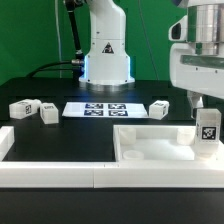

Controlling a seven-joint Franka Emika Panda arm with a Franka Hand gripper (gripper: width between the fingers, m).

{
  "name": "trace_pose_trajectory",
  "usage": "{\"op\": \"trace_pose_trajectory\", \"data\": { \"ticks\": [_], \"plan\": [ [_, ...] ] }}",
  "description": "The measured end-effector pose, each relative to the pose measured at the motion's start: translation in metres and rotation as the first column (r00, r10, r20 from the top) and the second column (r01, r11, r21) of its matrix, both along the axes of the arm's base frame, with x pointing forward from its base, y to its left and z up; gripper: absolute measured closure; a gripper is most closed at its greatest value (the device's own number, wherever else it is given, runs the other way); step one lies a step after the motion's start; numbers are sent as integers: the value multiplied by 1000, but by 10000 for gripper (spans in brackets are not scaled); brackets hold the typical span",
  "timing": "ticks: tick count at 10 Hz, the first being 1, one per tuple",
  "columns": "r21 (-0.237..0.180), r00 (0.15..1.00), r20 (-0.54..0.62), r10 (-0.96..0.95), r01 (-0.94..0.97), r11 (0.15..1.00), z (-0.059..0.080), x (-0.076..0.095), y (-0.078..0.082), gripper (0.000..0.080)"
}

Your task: Assemble square table

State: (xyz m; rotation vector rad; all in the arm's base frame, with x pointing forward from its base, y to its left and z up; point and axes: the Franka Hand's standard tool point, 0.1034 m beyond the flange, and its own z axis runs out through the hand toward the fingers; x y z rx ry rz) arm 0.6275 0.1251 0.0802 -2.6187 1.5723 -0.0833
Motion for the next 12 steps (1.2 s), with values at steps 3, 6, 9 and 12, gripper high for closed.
{"op": "trace_pose_trajectory", "data": {
  "ticks": [3, 6, 9, 12],
  "plan": [
    [-19, 977, 6, 213, -213, 977, 0, 0, 0, 151],
    [-71, 851, 2, 524, -523, 849, 1, 1, -4, 150],
    [-86, 783, -2, 622, -620, 780, 2, 2, -6, 150],
    [-69, 858, 4, 514, -513, 856, 2, 2, -5, 441]
  ]
}}
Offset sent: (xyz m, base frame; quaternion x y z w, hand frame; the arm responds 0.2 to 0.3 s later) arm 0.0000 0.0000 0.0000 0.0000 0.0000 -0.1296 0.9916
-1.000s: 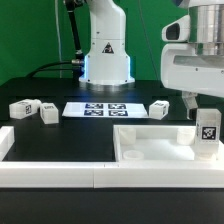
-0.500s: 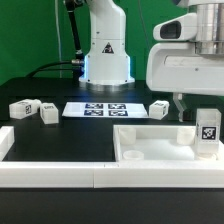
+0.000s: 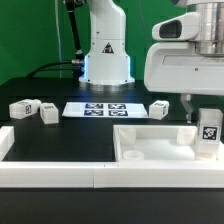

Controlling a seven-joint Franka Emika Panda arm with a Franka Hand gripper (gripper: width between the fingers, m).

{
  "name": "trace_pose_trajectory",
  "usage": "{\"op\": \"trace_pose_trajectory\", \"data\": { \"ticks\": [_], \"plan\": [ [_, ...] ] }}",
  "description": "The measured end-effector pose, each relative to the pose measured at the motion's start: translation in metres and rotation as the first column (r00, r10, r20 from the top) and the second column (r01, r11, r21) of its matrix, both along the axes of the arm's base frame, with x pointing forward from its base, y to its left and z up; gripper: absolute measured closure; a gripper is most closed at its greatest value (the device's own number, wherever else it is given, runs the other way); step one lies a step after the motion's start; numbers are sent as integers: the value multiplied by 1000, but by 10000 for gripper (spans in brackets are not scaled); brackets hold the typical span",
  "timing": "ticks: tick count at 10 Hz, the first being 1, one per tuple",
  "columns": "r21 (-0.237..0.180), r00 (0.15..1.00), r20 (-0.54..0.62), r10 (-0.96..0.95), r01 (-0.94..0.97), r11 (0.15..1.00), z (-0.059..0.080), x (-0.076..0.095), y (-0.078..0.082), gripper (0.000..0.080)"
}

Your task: Assemble square table

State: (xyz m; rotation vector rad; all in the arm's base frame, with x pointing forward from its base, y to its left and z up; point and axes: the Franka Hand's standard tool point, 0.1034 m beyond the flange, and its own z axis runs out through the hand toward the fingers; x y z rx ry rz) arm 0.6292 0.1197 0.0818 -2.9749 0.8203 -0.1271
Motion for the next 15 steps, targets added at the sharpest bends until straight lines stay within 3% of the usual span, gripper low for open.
{"op": "trace_pose_trajectory", "data": {
  "ticks": [1, 2, 3, 5, 7, 10, 11, 12, 13, 15],
  "plan": [
    [5, 998, -3, -62, 62, 998, 0, 0, -1, 508],
    [8, 995, -4, -95, 95, 995, 0, 0, -1, 508],
    [29, 966, -16, -259, 260, 965, 0, 0, -2, 508],
    [52, 739, -85, -668, 673, 738, -1, 0, -3, 508],
    [69, 480, -139, -866, 877, 475, -3, 0, -7, 508],
    [57, 362, -162, -918, 932, 358, -3, 0, -8, 508],
    [60, 472, -145, -870, 881, 469, -3, -1, -7, 417],
    [51, 645, -109, -756, 764, 644, -7, -3, -1, 279],
    [87, 777, -50, -627, 629, 773, -10, 4, 4, 190],
    [79, 886, -24, -463, 463, 883, -9, 4, 4, 157]
  ]
}}
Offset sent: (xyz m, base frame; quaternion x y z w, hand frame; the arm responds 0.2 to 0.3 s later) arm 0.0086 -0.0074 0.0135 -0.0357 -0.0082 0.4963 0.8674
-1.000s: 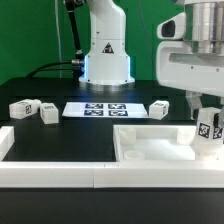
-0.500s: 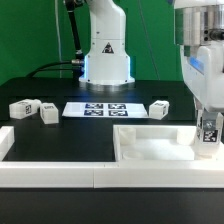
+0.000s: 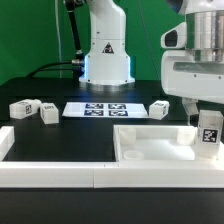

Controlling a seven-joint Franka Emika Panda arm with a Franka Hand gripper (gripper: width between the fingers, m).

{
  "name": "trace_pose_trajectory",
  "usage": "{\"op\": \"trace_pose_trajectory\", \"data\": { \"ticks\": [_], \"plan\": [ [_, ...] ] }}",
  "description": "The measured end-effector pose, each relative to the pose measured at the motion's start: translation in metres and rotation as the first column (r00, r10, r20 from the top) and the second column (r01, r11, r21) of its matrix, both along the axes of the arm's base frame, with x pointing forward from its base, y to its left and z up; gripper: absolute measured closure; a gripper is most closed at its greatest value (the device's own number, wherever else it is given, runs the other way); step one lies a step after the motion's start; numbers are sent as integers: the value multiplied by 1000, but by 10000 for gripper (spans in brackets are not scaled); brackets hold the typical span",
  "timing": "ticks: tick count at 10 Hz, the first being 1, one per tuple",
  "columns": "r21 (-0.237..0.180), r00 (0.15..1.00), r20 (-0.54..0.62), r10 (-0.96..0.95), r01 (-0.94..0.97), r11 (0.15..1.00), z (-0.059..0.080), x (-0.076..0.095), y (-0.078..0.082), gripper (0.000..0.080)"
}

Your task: Assemble square table

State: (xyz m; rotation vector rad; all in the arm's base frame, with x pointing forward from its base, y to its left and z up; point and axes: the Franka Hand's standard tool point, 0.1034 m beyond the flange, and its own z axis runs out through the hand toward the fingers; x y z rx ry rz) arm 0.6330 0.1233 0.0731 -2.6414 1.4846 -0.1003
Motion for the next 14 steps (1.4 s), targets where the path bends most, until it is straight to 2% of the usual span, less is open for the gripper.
{"op": "trace_pose_trajectory", "data": {
  "ticks": [2, 3, 4, 5, 6, 7, 9, 10, 13, 14],
  "plan": [
    [-27, 980, 10, 197, -197, 980, 0, 0, -2, 152],
    [-64, 916, 16, 401, -399, 915, 0, 2, -5, 150],
    [-112, 801, -4, 598, -595, 796, 2, 3, -6, 150],
    [-134, 693, -16, 721, -716, 686, 2, 4, -9, 150],
    [-136, 683, -17, 730, -725, 675, 2, 4, -11, 150],
    [-133, 706, -14, 708, -704, 698, 2, 4, -10, 150],
    [-133, 706, -14, 708, -703, 699, 2, 4, -11, 413],
    [-118, 784, -5, 621, -617, 778, 2, 4, -10, 511],
    [-94, 894, 1, 447, -445, 891, 1, 3, -12, 511],
    [-60, 963, -21, 268, -269, 961, 1, 1, -13, 511]
  ]
}}
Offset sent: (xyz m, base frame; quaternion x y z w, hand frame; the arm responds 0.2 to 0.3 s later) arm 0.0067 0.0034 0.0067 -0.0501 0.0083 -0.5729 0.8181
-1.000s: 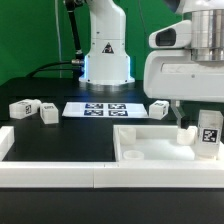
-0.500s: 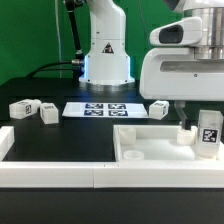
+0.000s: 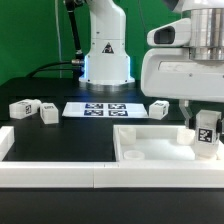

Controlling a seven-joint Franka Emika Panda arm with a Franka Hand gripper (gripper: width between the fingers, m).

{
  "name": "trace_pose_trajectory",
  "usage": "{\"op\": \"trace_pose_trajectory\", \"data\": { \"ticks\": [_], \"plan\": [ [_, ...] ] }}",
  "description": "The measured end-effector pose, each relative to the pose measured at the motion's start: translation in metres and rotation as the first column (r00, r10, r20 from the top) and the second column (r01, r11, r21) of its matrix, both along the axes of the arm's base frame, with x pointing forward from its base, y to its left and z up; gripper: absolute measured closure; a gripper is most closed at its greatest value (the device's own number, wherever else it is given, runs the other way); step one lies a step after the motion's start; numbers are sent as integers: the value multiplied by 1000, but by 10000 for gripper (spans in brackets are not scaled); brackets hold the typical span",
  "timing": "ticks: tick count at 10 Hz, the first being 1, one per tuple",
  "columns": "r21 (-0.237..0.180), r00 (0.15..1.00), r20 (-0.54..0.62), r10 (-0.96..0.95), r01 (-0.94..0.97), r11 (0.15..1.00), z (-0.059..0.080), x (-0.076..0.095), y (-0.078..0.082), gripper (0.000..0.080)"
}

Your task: Assemble square table

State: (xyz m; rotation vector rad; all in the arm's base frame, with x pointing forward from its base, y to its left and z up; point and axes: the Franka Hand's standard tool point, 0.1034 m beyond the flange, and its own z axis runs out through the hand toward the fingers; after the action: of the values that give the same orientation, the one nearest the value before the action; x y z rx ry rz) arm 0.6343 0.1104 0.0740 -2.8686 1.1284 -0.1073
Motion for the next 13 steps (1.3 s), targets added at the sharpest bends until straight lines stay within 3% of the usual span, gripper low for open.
{"op": "trace_pose_trajectory", "data": {
  "ticks": [2, 3, 6, 7, 8, 9, 11, 13],
  "plan": [
    [13, 919, -74, -388, 390, 921, -1, 1, 0, 511],
    [19, 817, -87, -569, 573, 819, -1, 0, -1, 511],
    [15, 653, -115, -748, 754, 656, -1, -2, -1, 509],
    [9, 661, -116, -741, 747, 665, -1, -3, 1, 509],
    [10, 676, -115, -728, 733, 680, -1, -3, 0, 428],
    [8, 721, -109, -685, 689, 725, -1, -3, 1, 428],
    [12, 901, -89, -424, 426, 904, 4, -6, 15, 178],
    [12, 949, -83, -303, 305, 952, 5, -8, 17, 155]
  ]
}}
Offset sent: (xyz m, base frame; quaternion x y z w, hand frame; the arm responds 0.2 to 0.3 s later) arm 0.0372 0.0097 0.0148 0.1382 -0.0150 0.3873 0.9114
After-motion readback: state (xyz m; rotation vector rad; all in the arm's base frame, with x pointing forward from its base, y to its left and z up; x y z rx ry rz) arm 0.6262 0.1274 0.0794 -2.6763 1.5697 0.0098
